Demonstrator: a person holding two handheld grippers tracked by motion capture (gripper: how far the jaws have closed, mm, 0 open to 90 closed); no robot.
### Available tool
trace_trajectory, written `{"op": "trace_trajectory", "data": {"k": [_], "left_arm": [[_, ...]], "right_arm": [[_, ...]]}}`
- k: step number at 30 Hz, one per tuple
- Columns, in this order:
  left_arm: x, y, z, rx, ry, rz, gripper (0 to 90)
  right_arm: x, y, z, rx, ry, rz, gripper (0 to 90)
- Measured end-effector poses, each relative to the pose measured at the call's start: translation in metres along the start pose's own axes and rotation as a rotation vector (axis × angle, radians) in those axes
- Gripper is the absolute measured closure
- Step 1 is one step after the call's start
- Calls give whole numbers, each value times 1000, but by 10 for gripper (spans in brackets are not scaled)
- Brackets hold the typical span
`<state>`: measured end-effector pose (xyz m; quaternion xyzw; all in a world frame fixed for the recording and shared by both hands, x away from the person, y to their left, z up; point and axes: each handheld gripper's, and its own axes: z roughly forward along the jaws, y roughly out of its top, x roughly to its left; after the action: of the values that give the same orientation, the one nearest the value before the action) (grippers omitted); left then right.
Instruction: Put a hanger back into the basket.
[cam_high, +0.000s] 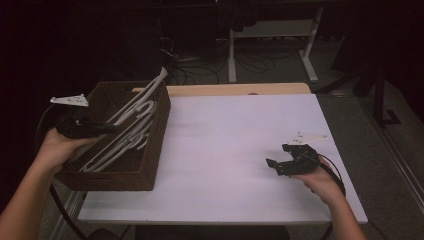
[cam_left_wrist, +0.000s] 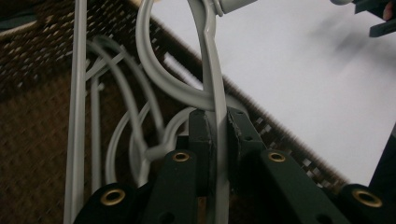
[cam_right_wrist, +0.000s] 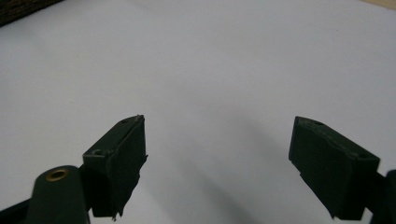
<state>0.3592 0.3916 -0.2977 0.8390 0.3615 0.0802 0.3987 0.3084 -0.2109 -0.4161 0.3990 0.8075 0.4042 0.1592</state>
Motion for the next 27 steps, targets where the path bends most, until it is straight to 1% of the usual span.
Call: {"op": "trace_trajectory", "data": {"k": [3, 4, 6, 7, 10, 11, 12, 13, 16, 19, 24, 26, 27], "left_arm": [[9, -11, 0, 14, 8, -2, 817], [11, -14, 0, 21, 10, -6, 817], [18, -20, 3, 42, 23, 0, 817], [20, -21, 4, 42, 25, -2, 817], [29, -27, 8, 38, 13, -23, 815], [32, -28, 9, 53, 8, -27, 814], [35, -30, 10, 56, -5, -37, 813], [35, -31, 11, 55, -8, -39, 813], [34, -32, 11, 64, -25, -25, 815], [34, -32, 8, 62, -34, -30, 816], [34, -33, 3, 50, -39, -48, 818], [32, -34, 0, 49, -26, -48, 818], [32, -34, 0, 55, -26, -47, 818]], "right_arm": [[0, 0, 1, 3, -1, -1, 184], [-1, 0, 1, 4, -2, -2, 184], [-1, -1, 1, 6, -3, -1, 184], [-1, -1, 1, 7, -4, -2, 184], [-1, -1, 0, 5, -5, 2, 184], [-1, -1, 0, 5, -6, 1, 184], [-1, -1, 0, 4, -7, 1, 183], [-2, -1, 0, 4, -8, 2, 183], [-2, -1, -1, 2, -12, 4, 183], [-3, -2, -2, 2, -15, 3, 183], [-2, -1, -3, 1, -15, 5, 183], [-2, -1, -2, 1, -15, 5, 183], [-2, -1, -2, 1, -14, 2, 183]]}}
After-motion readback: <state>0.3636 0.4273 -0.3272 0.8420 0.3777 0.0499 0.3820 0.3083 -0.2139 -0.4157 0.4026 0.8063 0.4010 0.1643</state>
